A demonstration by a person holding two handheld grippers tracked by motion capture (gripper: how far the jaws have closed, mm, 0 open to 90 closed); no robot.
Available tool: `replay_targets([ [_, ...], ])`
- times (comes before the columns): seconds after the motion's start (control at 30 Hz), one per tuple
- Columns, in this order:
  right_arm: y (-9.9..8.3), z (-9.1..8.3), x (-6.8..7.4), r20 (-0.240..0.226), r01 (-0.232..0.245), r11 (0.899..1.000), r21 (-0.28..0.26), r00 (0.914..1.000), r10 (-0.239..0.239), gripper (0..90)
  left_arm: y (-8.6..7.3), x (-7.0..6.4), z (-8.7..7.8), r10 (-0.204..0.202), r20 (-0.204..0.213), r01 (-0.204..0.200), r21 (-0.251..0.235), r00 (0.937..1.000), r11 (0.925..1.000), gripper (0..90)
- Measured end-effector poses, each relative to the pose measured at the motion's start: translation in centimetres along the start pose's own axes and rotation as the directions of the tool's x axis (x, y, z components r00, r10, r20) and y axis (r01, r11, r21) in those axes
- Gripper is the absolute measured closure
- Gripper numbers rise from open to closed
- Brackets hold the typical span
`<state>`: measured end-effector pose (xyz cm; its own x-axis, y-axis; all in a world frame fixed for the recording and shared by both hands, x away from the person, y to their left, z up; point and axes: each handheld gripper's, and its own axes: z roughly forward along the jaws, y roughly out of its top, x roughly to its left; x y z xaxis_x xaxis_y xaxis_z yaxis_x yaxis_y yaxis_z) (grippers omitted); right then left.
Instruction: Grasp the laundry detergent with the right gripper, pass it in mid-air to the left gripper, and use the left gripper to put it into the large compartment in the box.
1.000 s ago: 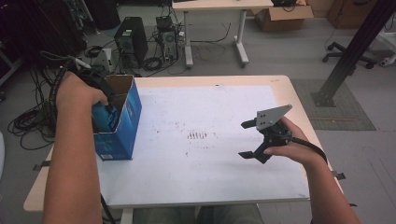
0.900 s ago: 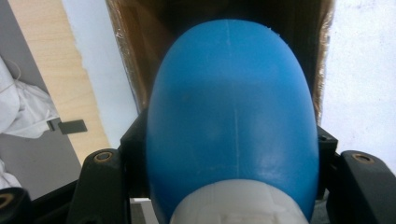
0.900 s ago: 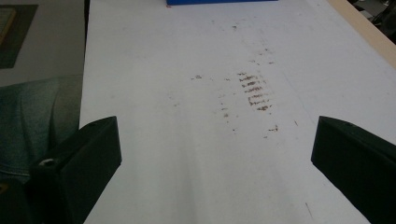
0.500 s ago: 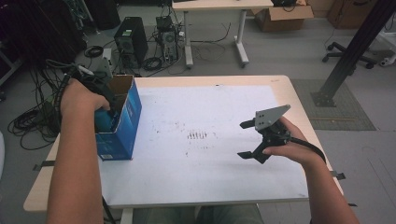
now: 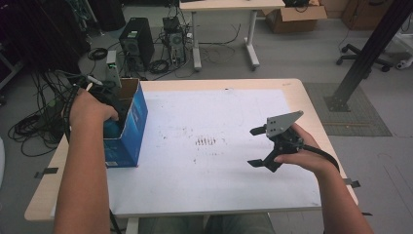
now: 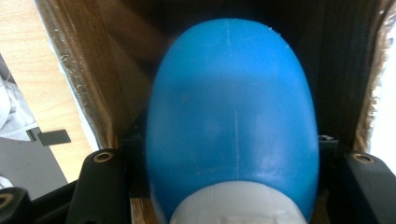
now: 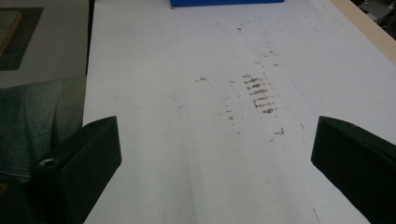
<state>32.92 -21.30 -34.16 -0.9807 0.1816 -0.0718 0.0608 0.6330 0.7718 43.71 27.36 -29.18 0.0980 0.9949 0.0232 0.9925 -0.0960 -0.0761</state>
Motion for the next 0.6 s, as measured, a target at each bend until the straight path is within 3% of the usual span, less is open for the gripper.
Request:
replay_targets([
  [0.6, -0.1, 0.5, -0.1, -0.005, -0.005, 1.000, 0.002, 1.0000, 0.005, 1.7, 0.2, 0.4, 1.3, -0.004, 0.008, 0.004, -0.008, 1.0000, 1.0000, 38.5],
])
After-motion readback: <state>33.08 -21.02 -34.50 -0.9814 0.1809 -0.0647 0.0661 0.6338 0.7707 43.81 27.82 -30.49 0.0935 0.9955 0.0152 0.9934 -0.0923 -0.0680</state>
